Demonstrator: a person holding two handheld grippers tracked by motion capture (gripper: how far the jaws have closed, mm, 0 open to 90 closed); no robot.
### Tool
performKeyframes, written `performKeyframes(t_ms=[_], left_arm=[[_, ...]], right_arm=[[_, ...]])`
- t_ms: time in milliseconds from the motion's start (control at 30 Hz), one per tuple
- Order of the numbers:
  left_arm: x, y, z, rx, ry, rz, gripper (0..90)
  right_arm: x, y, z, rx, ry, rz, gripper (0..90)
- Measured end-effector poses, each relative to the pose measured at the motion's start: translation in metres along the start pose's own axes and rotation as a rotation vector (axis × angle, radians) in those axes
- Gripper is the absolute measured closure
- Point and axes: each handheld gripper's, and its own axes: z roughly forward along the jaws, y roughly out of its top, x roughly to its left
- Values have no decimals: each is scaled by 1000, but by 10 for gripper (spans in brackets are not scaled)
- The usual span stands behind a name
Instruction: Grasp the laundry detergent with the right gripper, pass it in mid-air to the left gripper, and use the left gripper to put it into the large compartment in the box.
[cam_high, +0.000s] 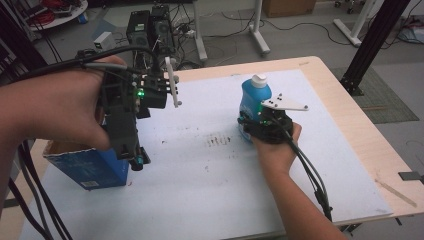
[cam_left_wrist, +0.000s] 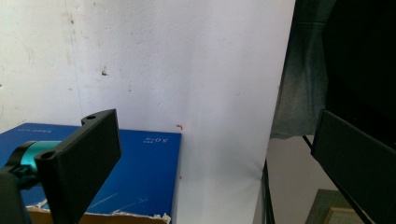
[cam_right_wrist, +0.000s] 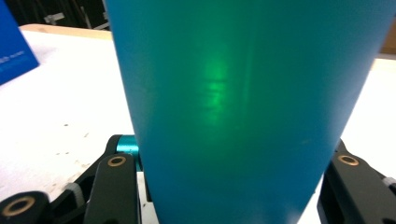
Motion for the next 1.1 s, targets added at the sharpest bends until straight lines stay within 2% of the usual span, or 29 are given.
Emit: performKeyframes(t_ms=[133,367,400,467,600,767,900,1100], left_arm=[[1,3,0,-9,3,3,17],[4,8,-1,-14,36,26,17],[4,8,-1,-14,36,26,16],[5,10,-3,-25,47,25,17],[7,11,-5,-28,59,24,16],[8,12,-7,-34,54,19,16],[8,14,-9,-31,54,26,17],[8,19,-9,-39,52,28,17]], right_arm=[[0,5,-8,0,29,-39,448],[8,22,-27,-2,139,-107,447],[8,22,-27,-2,139,-107,447],[11,29,-35,7,191,-131,447],[13,34,-43,15,255,-159,447],[18,37,-49,41,382,-218,448],[23,37,-52,48,496,-243,448],[32,39,-57,40,640,-298,448]])
